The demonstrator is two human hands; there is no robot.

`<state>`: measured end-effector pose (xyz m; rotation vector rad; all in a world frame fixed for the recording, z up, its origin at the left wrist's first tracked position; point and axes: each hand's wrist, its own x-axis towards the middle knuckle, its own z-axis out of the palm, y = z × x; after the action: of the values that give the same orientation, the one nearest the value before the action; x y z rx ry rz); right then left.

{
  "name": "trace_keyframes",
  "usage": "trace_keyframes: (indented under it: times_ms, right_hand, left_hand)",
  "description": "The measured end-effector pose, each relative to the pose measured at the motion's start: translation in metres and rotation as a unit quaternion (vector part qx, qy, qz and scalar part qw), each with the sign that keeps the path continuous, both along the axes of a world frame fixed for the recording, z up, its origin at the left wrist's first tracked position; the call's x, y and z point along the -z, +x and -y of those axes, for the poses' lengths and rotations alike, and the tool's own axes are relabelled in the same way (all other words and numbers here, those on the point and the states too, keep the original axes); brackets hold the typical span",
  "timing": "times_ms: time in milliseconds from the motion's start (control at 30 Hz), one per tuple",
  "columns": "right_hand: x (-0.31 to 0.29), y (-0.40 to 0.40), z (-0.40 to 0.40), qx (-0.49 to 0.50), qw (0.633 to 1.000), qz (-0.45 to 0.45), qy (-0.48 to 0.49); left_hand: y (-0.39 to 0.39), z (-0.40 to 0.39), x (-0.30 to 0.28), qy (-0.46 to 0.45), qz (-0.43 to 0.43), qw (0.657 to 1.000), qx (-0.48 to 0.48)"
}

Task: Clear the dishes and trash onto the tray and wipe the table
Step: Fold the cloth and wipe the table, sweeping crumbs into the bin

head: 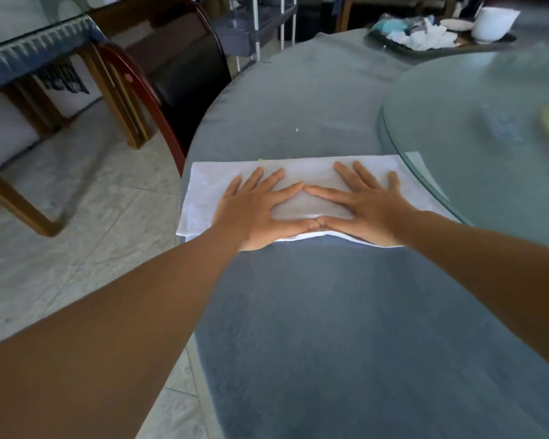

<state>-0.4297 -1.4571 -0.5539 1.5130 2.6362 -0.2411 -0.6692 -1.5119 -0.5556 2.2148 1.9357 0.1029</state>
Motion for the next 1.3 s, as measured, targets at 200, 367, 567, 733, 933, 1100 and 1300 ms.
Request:
trace_keyframes:
  times_ms: [200,367,567,733,933,1100,1300]
  right_hand:
    - [0.002,-0.016,-0.034,0.033,0.999,-0.002,0.002]
    - [0.004,-0.029,-0.071,0.058,0.998,-0.006,0.006]
    - [0.003,-0.048,-0.134,0.083,0.996,-0.001,0.01]
    - [0.003,-0.067,-0.199,0.113,0.993,-0.009,0.017]
    - [0.002,-0.082,-0.265,0.131,0.991,-0.007,0.018]
    - [0.002,-0.09,-0.304,0.15,0.989,0.001,0.019]
    - [0.001,-0.097,-0.354,0.177,0.984,-0.003,0.01]
  left_hand:
    - [-0.021,-0.05,0.002,0.005,0.0,0.999,0.037]
    - [-0.035,-0.097,0.002,-0.004,0.007,0.998,0.054]
    - [-0.055,-0.176,0.002,-0.007,0.006,0.997,0.081]
    - [-0.072,-0.257,0.001,-0.005,0.009,0.994,0.106]
    - [-0.086,-0.33,0.003,-0.001,0.028,0.993,0.116]
    - [-0.095,-0.382,0.0,-0.008,0.028,0.989,0.144]
    - [-0.1,-0.443,0.001,-0.006,0.036,0.985,0.169]
